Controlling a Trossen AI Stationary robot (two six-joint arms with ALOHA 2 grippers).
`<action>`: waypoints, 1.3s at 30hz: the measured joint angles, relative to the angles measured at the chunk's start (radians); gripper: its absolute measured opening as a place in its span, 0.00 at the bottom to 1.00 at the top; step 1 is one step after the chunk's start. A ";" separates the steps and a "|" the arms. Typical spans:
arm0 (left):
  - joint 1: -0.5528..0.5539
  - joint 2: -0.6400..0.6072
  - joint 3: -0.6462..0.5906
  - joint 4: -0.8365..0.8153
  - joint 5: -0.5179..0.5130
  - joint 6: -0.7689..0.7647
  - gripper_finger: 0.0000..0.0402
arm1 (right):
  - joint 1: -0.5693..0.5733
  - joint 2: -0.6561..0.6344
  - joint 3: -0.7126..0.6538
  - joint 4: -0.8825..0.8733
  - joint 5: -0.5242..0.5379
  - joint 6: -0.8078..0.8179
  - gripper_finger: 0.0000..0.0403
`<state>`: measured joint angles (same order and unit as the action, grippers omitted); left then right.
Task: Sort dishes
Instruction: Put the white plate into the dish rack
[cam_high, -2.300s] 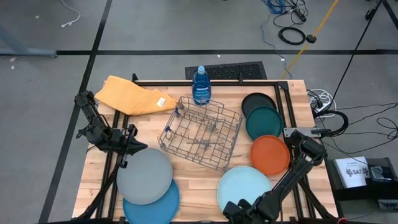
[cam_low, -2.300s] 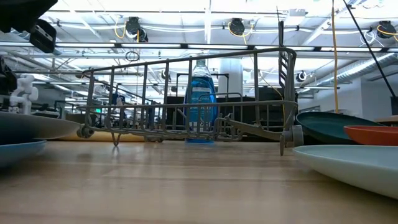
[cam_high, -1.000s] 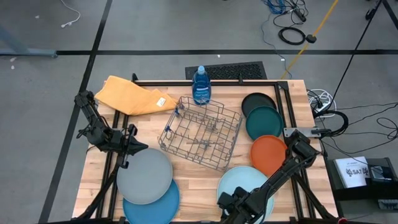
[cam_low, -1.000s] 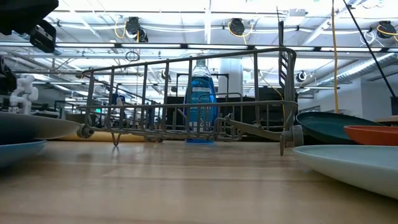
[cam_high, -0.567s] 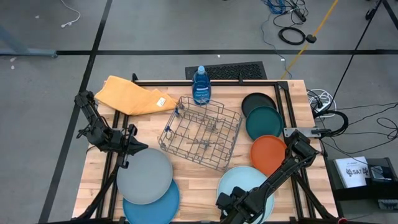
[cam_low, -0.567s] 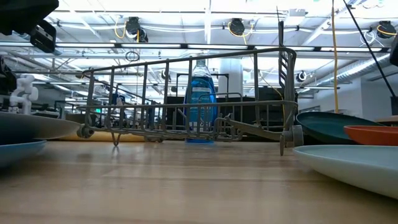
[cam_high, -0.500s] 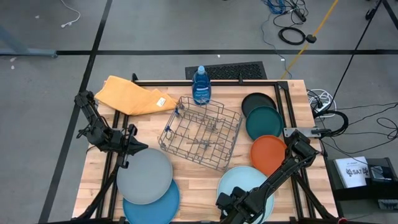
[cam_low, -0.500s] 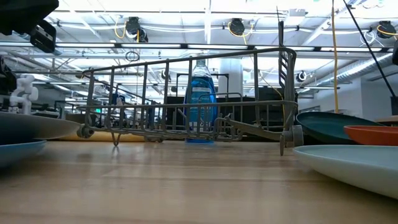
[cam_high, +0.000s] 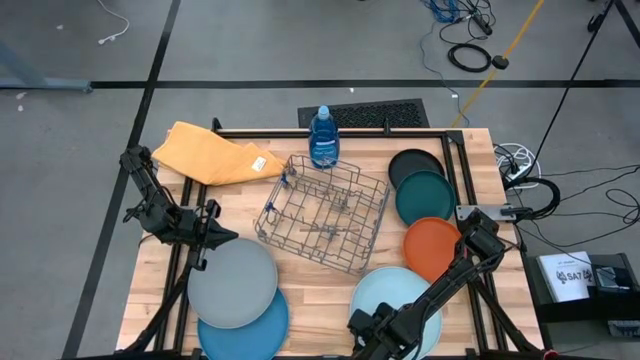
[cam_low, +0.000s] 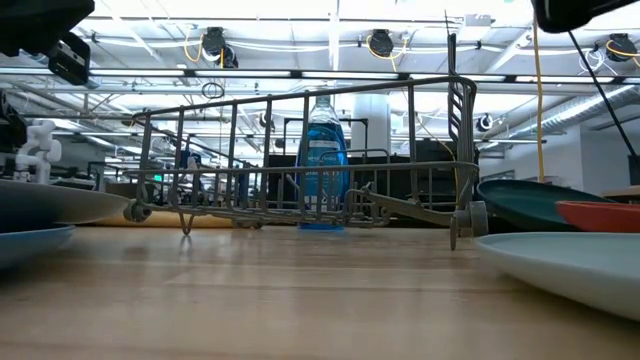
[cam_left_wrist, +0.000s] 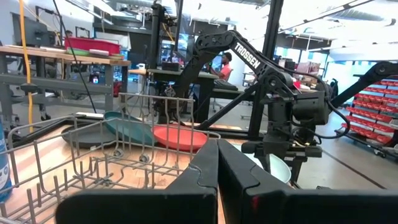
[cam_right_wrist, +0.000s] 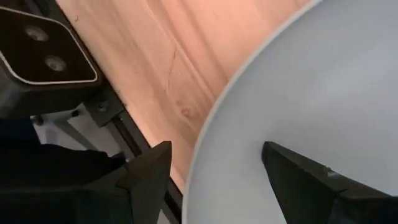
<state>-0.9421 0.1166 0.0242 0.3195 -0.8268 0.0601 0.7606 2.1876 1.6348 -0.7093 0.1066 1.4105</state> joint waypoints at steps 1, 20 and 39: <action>0.000 0.000 0.000 0.000 0.000 0.000 0.00 | 0.000 0.000 0.000 -0.008 -0.001 0.005 0.63; 0.000 0.000 0.000 0.000 0.000 0.000 0.00 | -0.009 0.000 0.000 -0.137 -0.001 0.148 0.45; 0.000 0.000 0.000 0.000 0.000 0.000 0.00 | -0.008 0.004 -0.003 -0.069 -0.010 0.158 0.01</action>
<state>-0.9417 0.1165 0.0242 0.3198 -0.8268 0.0601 0.7525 2.1914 1.6313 -0.7788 0.0963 1.5683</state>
